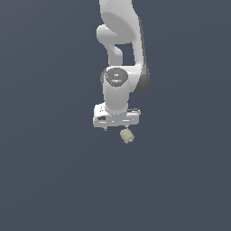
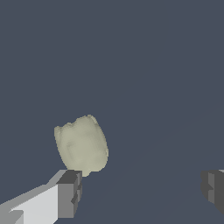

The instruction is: Pick up the object and move it to a goal position.

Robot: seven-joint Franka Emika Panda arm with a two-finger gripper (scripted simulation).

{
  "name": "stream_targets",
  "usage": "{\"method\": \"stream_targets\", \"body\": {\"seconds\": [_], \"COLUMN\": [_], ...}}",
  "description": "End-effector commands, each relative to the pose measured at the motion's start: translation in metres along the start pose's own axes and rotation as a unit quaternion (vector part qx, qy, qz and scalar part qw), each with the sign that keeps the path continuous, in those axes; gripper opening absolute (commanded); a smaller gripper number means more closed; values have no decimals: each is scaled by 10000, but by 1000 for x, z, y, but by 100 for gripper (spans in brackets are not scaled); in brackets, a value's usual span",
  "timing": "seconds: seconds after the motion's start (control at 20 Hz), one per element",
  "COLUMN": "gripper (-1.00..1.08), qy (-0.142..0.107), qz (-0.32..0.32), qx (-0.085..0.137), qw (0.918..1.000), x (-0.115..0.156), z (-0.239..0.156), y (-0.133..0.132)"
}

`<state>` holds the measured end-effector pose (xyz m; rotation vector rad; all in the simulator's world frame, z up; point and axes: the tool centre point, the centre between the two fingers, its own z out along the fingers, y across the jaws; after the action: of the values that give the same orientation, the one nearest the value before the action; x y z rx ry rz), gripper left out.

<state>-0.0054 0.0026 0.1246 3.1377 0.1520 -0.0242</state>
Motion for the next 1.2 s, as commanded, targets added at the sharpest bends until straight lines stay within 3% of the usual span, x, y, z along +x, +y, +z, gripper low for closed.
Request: {"method": "stream_targets", "body": {"seconds": [0.0, 0.55, 1.15], "gripper": [100, 100, 100], "qy": [13, 66, 72], "qz": [-406, -1727, -1890], "qx": [-9, -19, -17], "qw": [9992, 9849, 9819], "x": [1, 1, 0], "z": [7, 30, 43], "y": [-13, -55, -61]}}
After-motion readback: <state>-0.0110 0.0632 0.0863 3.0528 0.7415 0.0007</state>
